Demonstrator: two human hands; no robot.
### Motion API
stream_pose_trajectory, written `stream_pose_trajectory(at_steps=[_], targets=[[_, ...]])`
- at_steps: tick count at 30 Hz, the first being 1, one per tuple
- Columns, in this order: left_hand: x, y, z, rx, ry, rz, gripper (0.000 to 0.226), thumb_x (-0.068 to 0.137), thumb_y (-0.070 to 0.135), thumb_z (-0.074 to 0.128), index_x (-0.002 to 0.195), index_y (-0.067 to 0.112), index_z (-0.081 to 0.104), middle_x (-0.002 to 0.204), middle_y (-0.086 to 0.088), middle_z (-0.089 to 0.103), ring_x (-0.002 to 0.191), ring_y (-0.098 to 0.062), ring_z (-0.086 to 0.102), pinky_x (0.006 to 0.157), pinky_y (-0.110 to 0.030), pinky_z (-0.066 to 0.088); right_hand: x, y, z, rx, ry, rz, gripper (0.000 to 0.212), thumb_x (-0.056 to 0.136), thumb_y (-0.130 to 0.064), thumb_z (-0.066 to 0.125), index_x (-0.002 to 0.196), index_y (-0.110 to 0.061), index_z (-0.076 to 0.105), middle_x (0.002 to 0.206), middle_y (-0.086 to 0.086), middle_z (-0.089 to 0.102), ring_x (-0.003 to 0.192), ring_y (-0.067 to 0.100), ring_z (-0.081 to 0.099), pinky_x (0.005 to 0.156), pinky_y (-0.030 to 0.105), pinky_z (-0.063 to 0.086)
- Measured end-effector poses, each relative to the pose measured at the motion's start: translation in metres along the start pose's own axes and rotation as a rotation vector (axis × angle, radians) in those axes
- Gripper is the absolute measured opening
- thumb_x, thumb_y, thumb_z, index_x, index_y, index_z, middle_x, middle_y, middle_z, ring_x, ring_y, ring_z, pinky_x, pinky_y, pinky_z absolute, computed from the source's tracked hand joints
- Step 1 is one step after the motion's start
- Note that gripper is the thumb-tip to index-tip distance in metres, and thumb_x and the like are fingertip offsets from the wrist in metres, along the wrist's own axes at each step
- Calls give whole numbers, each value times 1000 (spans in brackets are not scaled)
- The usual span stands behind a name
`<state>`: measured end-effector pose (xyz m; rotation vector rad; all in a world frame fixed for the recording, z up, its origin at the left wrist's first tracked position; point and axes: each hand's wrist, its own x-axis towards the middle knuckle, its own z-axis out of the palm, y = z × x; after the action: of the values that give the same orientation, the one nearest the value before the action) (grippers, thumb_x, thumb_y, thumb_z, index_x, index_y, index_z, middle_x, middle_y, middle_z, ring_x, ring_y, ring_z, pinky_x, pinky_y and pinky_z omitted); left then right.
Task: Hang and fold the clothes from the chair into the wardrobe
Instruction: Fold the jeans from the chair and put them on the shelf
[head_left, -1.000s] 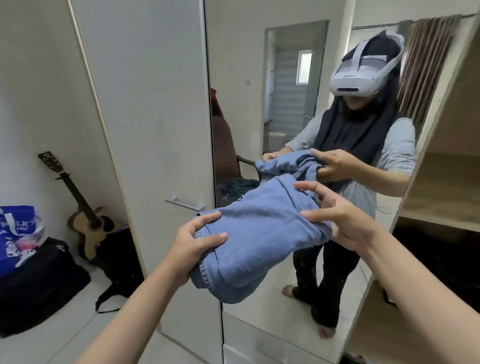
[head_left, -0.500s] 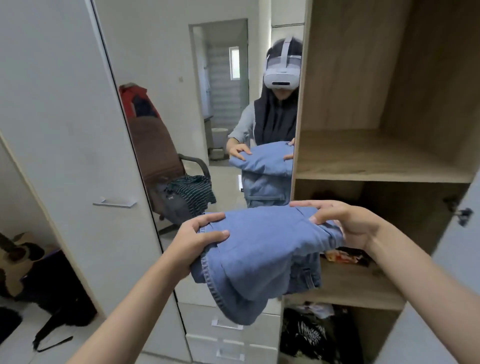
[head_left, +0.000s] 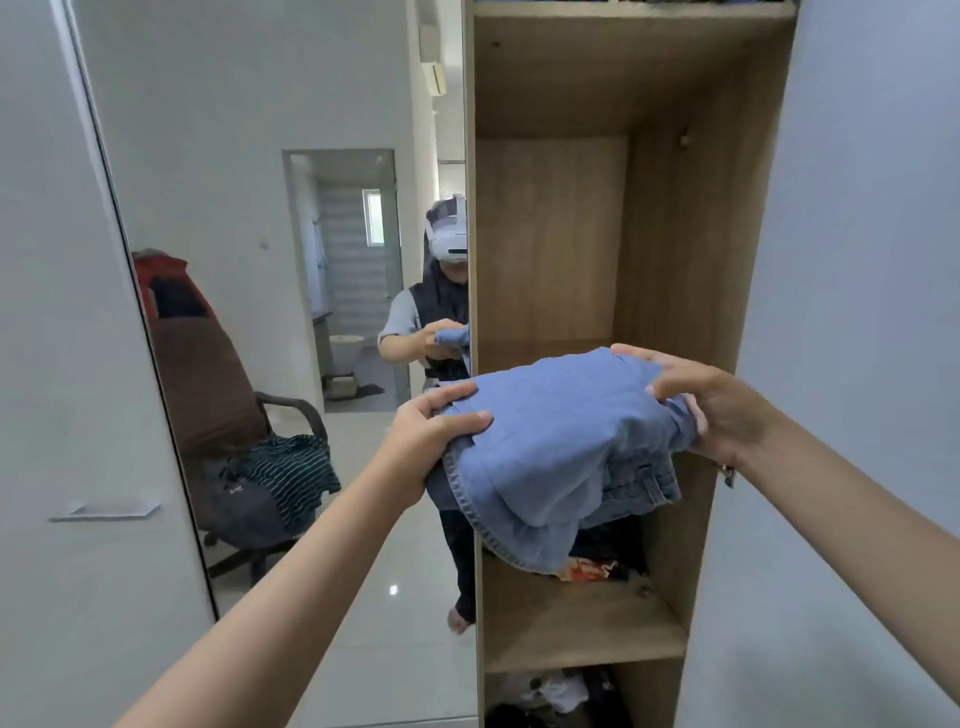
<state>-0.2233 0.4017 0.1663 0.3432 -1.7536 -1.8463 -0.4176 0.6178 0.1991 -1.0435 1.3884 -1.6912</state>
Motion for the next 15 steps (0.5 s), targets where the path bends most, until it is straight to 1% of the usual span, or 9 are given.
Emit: stream_pose_trajectory(at_steps=[1,2,3,4,6,7,11,13,15], targets=[[6,7,8,0,3,36,55,56,15,81,110,20,69,114,-7,67,96,-21,69,82,-34,56,-1,-8,-6,-10,19,-37,76,65,-1,56,139,-9,42,134,12,55,119,31,56,92,42,47],[13,14,15,4,6,74,56,55,16,82,109,21,69,115,-5,67,97,-20,69,83,-34,56,-2,-17,-11,-23,22,-82,75,66,0,53,140,-11,42,137,12,54,123,32,54,100,45,43],[21,22,22,12,4,112,56,54,16,83,108,22,70,116,-4,66,97,-18,69,84,-33,56,-2,-25,-14,-44,9,-129,72,68,1,49,138,-12,45,138,13,53,125,33,52,105,47,39],[30,30,28,23,1,148,56,54,16,83,108,22,70,118,-3,65,98,-17,68,85,-33,55,-2,-35,-16,-65,-8,-178,68,68,1,46,135,-12,49,137,13,54,124,33,52,103,47,38],[50,48,40,40,-1,204,54,57,14,86,108,23,71,118,-2,64,99,-18,68,88,-35,55,5,-53,-21,-73,-34,-257,61,67,1,42,125,-12,58,126,14,59,114,33,56,92,42,48],[61,58,46,45,2,224,52,61,12,86,109,23,70,118,-2,64,99,-19,68,89,-36,55,11,-62,-25,-68,-39,-291,60,66,0,41,123,-10,58,122,15,59,109,33,57,86,40,51],[111,92,72,58,25,307,47,68,9,82,111,22,69,117,-5,64,98,-20,68,89,-36,55,50,-95,-51,-46,20,-415,60,62,-2,41,120,-9,54,114,13,53,101,31,51,77,33,46],[138,102,85,54,45,346,47,67,8,82,111,21,69,117,-6,64,96,-19,68,86,-33,56,71,-107,-67,-18,64,-458,57,59,-4,43,114,-9,56,105,11,59,94,27,55,73,31,48],[167,108,97,74,69,386,49,68,8,82,113,19,68,119,-4,62,97,-17,67,83,-29,55,92,-114,-84,0,81,-498,49,60,-4,41,103,-13,64,96,6,66,88,22,61,71,30,50]])
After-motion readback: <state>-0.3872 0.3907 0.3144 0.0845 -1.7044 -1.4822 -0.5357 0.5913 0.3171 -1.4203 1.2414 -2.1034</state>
